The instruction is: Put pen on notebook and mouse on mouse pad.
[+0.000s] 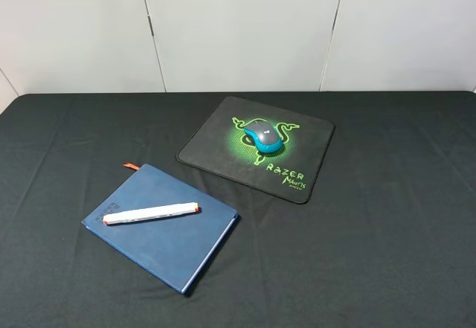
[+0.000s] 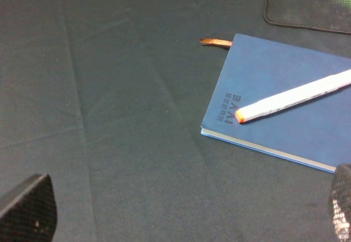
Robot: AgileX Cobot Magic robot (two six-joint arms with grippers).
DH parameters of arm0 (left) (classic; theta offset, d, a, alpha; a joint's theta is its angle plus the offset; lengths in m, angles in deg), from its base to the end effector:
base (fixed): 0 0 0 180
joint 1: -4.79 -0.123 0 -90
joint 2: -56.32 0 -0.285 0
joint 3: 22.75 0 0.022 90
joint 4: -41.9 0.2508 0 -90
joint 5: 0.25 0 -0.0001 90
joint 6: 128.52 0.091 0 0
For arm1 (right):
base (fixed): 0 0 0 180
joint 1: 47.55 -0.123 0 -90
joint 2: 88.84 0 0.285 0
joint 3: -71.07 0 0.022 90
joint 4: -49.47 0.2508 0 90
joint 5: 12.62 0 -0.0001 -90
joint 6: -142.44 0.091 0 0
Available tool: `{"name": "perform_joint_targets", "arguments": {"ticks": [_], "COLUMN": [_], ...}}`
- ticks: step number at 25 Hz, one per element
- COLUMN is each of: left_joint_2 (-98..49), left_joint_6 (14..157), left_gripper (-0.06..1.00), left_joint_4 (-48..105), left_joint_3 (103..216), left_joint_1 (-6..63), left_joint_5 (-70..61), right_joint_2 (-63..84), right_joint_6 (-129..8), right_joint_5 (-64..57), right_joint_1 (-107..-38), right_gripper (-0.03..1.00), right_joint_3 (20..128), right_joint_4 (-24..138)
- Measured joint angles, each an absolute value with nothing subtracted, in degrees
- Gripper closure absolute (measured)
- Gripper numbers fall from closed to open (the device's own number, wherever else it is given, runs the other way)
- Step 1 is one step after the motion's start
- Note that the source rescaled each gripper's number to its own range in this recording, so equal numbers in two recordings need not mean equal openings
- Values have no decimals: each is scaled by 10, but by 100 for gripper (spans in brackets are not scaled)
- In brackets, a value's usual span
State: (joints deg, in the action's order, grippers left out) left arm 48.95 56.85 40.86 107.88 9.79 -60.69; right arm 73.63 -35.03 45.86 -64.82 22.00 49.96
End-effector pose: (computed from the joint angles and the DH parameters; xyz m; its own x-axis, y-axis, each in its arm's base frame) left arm -0.0042 -0.0011 0.2739 -0.4448 0.1239 -0.8870 0.1393 0.9879 0.0681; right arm 0.0228 0.0078 0.2763 -0.5629 -0.1241 -0.8172 -0.2755 0.9603 0.0440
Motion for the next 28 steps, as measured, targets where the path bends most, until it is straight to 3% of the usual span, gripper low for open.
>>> {"name": "perform_joint_targets", "arguments": {"ticks": [13, 28], "left_joint_2": [489, 489], "left_joint_6": [568, 568], "left_gripper": [-6, -6], "left_joint_4": [409, 409], "left_joint_3": [1079, 1079], "left_joint_1": [98, 98], "left_joint_5": [-607, -607], "right_joint_2": [837, 837], "right_joint_6": [-350, -350], "right_joint_5": [459, 459], "right_joint_1": [-496, -490], "right_gripper": [-3, -3], "right_joint_3": [220, 220], "right_joint_4": [499, 500]}}
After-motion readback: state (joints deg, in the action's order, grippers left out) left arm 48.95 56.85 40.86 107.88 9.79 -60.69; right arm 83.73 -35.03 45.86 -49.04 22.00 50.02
